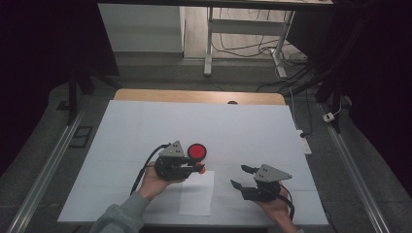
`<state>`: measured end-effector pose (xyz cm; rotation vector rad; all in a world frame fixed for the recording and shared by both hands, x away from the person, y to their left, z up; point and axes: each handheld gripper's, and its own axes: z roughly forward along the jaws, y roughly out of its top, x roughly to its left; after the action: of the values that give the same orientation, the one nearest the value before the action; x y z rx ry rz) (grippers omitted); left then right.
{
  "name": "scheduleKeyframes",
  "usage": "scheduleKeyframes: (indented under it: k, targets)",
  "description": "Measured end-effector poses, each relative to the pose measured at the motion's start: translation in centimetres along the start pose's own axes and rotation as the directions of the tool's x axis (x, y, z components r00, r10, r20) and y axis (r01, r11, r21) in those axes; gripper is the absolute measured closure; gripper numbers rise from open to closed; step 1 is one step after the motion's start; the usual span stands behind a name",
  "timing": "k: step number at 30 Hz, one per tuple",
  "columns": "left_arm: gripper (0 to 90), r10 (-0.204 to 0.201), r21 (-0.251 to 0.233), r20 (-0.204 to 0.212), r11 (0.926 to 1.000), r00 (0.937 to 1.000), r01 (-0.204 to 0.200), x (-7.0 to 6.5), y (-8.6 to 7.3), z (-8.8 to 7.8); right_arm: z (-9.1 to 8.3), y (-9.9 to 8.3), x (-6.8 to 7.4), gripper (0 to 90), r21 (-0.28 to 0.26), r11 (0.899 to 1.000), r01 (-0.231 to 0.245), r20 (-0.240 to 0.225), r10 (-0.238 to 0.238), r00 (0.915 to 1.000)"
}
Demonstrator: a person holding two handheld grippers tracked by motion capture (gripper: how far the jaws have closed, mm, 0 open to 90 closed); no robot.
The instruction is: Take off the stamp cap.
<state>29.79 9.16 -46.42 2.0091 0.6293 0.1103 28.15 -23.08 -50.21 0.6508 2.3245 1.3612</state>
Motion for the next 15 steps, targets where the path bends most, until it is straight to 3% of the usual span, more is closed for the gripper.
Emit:
scheduleKeyframes:
  k: [15]
  targets:
    - [72.5,0.003,0.002,-0.003,1.0000,1.0000,-0.003,0.1,-0.1,0.1,1.6,0.6,1.0,33.7,0.011,1.000,0.023,-0.029,-0.022,0.9993]
